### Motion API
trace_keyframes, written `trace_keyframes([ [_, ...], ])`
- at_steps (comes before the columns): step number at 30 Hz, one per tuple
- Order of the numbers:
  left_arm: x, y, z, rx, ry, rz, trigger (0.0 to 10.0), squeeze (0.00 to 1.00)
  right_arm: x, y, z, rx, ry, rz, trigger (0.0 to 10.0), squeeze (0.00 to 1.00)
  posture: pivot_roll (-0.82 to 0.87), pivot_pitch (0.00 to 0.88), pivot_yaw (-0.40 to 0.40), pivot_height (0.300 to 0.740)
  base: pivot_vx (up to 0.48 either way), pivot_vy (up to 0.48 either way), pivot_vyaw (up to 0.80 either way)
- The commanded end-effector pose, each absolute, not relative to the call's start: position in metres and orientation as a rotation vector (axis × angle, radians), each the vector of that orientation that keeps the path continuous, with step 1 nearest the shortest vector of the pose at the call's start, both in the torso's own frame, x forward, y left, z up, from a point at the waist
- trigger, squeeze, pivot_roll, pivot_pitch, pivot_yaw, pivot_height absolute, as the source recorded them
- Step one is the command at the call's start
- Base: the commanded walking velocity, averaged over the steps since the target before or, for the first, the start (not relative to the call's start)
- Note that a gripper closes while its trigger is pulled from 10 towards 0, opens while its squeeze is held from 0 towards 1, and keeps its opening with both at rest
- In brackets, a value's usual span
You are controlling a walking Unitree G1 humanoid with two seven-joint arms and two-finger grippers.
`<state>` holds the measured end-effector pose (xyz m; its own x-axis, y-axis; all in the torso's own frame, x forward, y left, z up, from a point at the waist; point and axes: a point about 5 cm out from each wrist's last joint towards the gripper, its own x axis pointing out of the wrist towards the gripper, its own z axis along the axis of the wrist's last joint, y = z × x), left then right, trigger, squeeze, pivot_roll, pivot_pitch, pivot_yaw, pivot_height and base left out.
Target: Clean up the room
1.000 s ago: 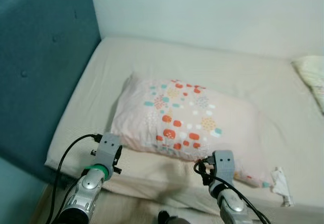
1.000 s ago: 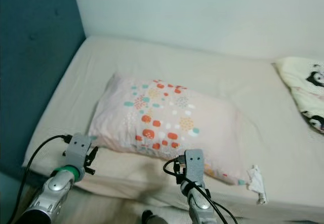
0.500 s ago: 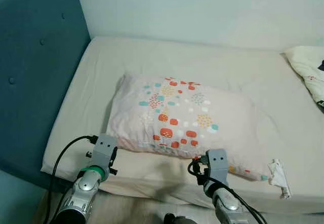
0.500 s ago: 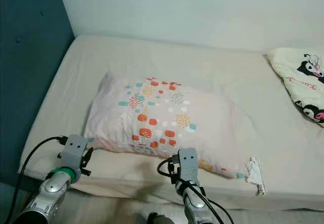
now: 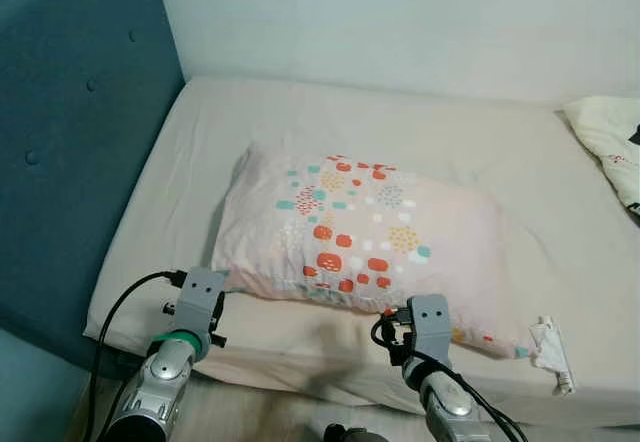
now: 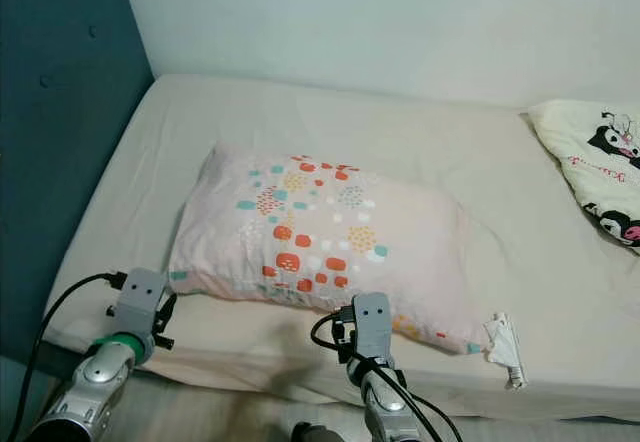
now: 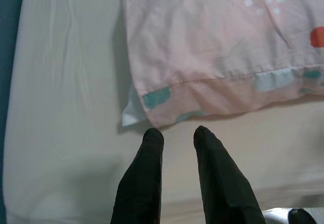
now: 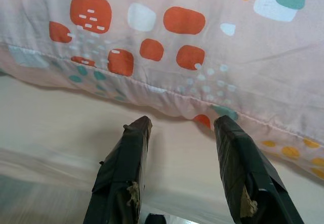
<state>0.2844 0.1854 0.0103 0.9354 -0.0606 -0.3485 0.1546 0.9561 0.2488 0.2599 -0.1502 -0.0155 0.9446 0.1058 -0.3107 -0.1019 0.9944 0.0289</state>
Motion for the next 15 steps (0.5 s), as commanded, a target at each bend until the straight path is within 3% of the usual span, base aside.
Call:
trace_keyframes([
  [1, 0.2816, 0.1829, 0.0072, 0.270, 0.354, -0.125, 10.0, 0.00, 0.2526, -0.1530, -0.0214, 0.016, 0.340, 0.096, 10.0, 0.00, 0.04, 0.089, 0.030, 0.670, 0.000, 0.000, 0.00],
  [15, 0.2824, 0.1793, 0.0083, 0.261, 0.344, -0.127, 10.0, 0.00, 0.2524, -0.1535, -0.0213, 0.017, 0.338, 0.095, 10.0, 0.00, 0.04, 0.093, 0.026, 0.590, 0.000, 0.000, 0.00],
])
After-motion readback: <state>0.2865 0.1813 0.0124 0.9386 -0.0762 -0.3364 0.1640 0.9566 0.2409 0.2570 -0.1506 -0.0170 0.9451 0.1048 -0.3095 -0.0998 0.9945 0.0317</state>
